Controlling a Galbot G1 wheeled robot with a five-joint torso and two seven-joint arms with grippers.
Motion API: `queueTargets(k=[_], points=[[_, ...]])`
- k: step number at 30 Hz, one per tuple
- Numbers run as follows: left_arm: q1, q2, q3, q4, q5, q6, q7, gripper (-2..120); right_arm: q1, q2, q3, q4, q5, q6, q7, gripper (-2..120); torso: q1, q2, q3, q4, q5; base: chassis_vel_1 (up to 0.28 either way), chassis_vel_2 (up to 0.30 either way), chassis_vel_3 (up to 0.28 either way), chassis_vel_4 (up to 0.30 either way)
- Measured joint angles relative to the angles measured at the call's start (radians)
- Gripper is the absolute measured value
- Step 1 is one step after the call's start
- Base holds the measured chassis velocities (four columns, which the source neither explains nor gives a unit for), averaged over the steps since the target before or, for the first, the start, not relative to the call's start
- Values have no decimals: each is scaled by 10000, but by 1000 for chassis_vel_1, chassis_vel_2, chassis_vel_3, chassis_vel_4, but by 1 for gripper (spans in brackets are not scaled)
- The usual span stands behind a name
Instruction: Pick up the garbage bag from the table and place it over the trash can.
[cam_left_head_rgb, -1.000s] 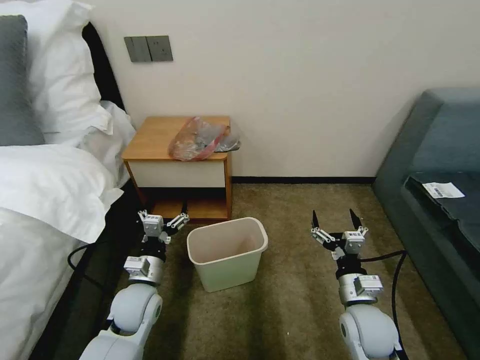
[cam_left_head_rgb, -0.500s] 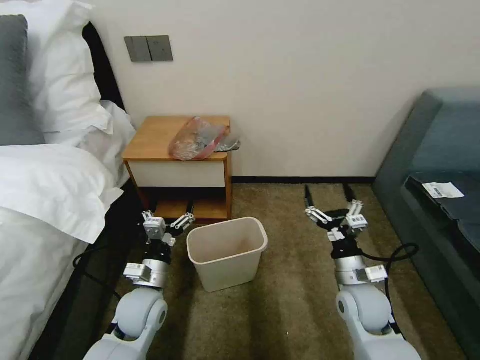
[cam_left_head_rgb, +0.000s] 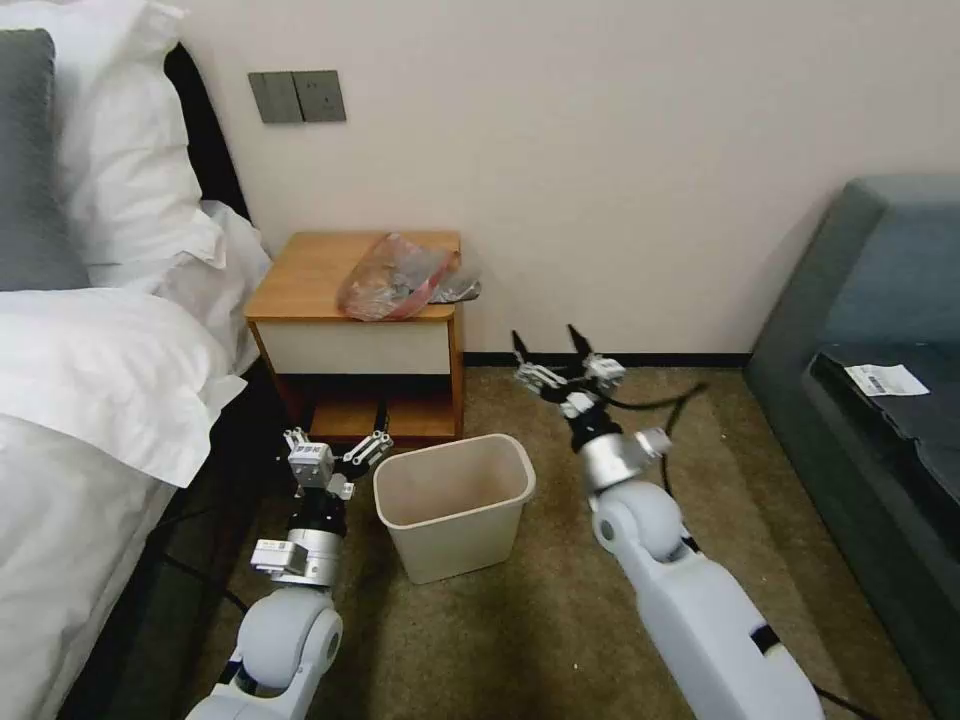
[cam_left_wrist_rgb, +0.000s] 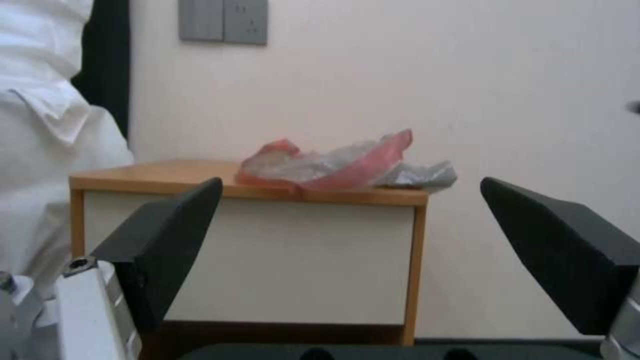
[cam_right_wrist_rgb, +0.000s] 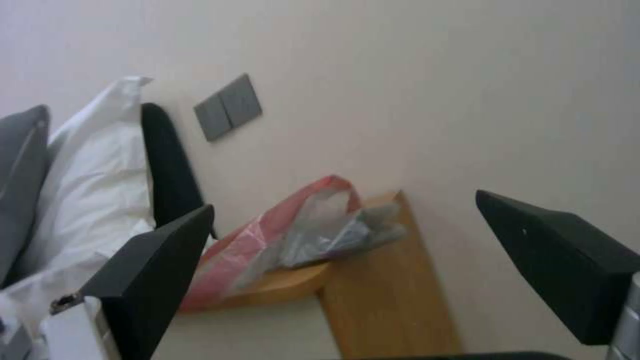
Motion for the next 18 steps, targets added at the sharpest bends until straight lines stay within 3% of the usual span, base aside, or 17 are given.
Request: queueTargets(k=[5, 9, 18], points=[[-27, -12, 18, 133, -121, 15, -5, 97, 1880, 410, -803, -1037, 1646, -379, 1166, 100, 0, 0, 0, 5, -2, 0, 0, 0, 0], [-55, -17, 19, 277, -132, 21, -11, 97, 2990, 1048, -850, -1738, 3418, -842, 2033, 100, 0, 1, 0, 4, -2, 0, 0, 0, 0], [-194, -173, 52, 484, -124, 50, -44, 97, 3583, 1959, -778, -2831, 3986, -1293, 2202, 100, 0, 0, 0, 3, 1, 0, 0, 0, 0]])
